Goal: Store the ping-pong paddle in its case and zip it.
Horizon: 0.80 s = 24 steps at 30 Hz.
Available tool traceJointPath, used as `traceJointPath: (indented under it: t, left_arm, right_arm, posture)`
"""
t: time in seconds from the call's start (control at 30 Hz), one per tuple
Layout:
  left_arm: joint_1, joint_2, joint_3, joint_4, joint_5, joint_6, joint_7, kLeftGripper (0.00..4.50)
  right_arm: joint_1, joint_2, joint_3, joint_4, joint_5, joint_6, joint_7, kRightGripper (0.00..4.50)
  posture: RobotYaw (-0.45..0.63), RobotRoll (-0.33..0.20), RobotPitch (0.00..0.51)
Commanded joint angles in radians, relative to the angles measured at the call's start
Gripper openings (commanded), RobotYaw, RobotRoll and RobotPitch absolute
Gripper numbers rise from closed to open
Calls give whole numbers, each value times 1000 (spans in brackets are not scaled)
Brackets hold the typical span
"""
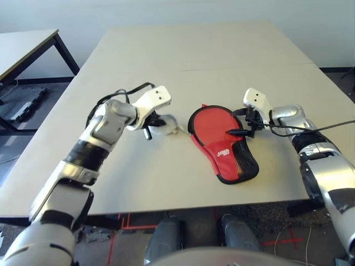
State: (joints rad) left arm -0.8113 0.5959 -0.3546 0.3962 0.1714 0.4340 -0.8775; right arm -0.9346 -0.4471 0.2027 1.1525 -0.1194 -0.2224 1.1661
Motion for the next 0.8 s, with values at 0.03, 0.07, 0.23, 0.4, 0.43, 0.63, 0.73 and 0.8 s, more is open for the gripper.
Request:
traceJointPath:
  t: [0.03, 0.07, 0.23, 0.4, 0.43, 0.63, 0.73, 0.8]
  left_arm:
    - [-79, -38, 15, 141, 42, -84, 89, 178]
    - [-106, -56, 19, 190, 51, -110, 120, 178]
    - [-263, -149, 26, 462, 73, -245, 237, 178]
    - [-381, -241, 33, 689, 84, -355, 318, 178]
    - [-398, -256, 36, 725, 85, -370, 333, 178]
    - [-503, -357, 51, 874, 106, -430, 457, 177]
    - [-541, -410, 63, 906, 109, -438, 492, 177]
    - [-559, -444, 63, 920, 116, -446, 502, 176]
  right_arm:
    - [38, 5, 25, 10, -36, 11, -3, 4500]
    - [40, 6, 25, 8, -35, 11, -3, 4500]
    - [56, 5, 24, -5, -34, 15, -5, 4500]
    - [68, 5, 22, -23, -31, 24, -2, 4500]
    - [69, 5, 21, -26, -30, 26, -2, 4500]
    - [83, 6, 16, -49, -29, 37, 1, 4500]
    - [95, 10, 14, -64, -28, 43, 1, 4500]
    - [102, 12, 12, -76, -28, 49, 2, 4500]
  posture:
    - [37, 0, 40]
    - [37, 0, 40]
    - [35, 0, 40]
    - [19, 0, 40]
    - [19, 0, 40]
    - [3, 0, 39]
    - [-15, 0, 38]
    - [-23, 0, 37]
